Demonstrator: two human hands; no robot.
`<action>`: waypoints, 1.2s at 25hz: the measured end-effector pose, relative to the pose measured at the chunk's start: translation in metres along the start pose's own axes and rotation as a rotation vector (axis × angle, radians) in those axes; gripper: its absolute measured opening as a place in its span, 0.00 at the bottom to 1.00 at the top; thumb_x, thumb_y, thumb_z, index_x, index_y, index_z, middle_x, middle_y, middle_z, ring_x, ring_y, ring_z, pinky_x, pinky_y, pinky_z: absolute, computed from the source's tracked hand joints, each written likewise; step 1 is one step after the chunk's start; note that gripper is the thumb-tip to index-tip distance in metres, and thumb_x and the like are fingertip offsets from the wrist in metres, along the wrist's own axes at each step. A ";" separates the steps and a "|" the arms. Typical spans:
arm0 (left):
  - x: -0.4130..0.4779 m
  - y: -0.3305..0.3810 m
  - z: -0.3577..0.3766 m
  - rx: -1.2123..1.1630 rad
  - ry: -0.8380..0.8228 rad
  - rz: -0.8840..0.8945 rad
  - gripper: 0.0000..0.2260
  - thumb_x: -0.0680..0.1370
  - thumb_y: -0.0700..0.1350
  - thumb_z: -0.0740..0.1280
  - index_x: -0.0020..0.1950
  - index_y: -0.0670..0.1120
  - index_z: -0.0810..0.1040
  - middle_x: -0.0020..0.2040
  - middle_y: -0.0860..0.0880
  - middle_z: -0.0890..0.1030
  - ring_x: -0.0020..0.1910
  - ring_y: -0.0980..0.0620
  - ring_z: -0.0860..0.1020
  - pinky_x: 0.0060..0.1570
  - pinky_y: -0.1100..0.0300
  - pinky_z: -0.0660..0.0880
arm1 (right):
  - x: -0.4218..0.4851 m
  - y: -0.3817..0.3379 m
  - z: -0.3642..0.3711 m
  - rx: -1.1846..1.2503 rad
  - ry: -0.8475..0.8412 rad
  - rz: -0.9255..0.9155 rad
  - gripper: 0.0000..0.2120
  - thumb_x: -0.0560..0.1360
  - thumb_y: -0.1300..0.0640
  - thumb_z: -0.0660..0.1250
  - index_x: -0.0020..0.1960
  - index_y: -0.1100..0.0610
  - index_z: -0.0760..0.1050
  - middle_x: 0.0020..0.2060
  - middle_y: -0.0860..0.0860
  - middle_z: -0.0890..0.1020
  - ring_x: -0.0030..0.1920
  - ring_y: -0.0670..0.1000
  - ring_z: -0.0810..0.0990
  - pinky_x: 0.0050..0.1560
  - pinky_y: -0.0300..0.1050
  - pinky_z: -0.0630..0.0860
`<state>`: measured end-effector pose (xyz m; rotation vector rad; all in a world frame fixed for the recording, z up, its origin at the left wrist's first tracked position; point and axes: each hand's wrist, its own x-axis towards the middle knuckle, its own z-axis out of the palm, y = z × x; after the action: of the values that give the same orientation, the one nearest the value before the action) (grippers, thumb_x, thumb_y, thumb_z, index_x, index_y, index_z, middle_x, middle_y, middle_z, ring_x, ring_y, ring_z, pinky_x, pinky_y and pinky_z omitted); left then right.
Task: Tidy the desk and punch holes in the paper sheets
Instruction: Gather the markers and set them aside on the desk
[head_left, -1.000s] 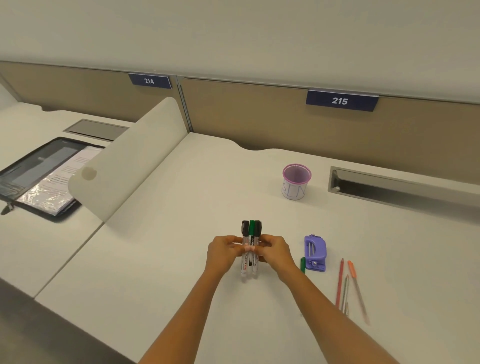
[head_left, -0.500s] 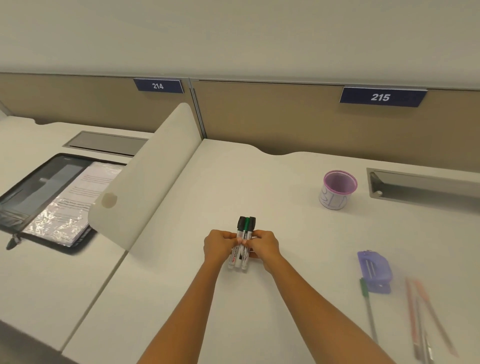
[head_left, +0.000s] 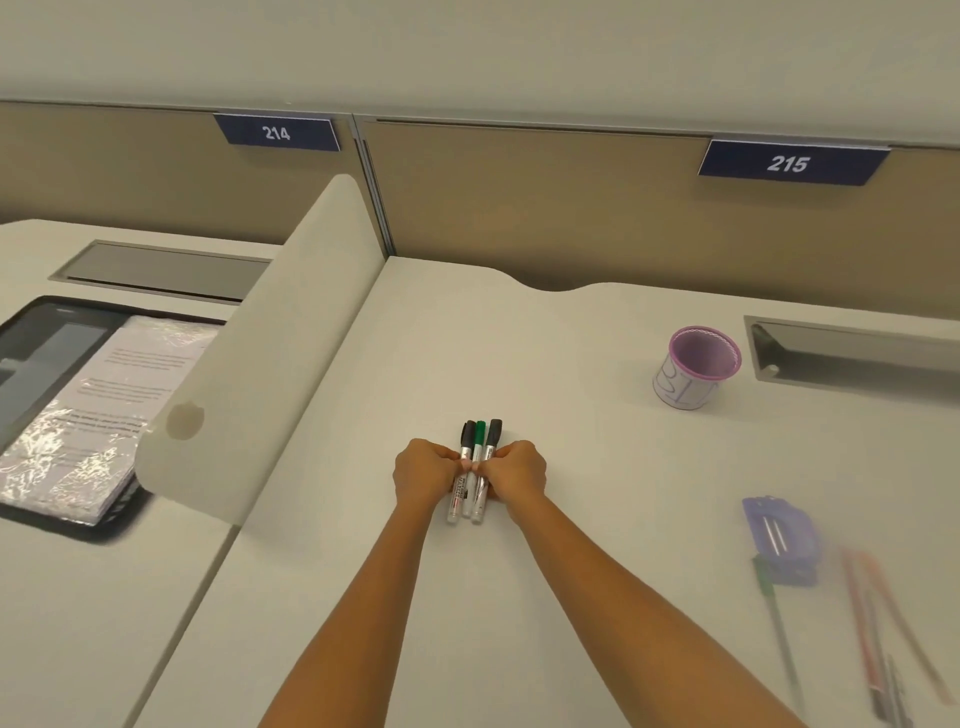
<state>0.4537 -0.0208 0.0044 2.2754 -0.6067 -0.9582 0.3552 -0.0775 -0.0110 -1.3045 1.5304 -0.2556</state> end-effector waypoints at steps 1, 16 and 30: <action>0.000 -0.001 0.000 0.007 0.004 0.009 0.10 0.66 0.48 0.78 0.44 0.46 0.86 0.40 0.45 0.86 0.41 0.45 0.84 0.48 0.50 0.82 | -0.002 -0.001 0.000 -0.007 0.022 0.010 0.09 0.63 0.54 0.78 0.39 0.57 0.83 0.37 0.54 0.86 0.39 0.55 0.85 0.42 0.52 0.84; -0.014 0.000 0.008 -0.002 0.140 0.058 0.13 0.71 0.47 0.74 0.54 0.45 0.84 0.50 0.45 0.85 0.48 0.45 0.82 0.44 0.58 0.75 | -0.014 0.002 -0.001 -0.182 0.137 -0.075 0.07 0.75 0.59 0.67 0.51 0.60 0.81 0.48 0.56 0.84 0.48 0.58 0.82 0.45 0.48 0.78; -0.024 0.001 0.012 0.065 0.200 0.057 0.16 0.75 0.52 0.69 0.59 0.45 0.81 0.54 0.45 0.84 0.52 0.43 0.81 0.45 0.57 0.73 | -0.001 0.013 0.002 -0.071 0.123 -0.084 0.09 0.72 0.54 0.69 0.49 0.56 0.82 0.44 0.55 0.85 0.42 0.58 0.84 0.45 0.53 0.83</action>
<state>0.4296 -0.0114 0.0098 2.3612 -0.6196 -0.6816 0.3488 -0.0707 -0.0205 -1.4332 1.6023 -0.3434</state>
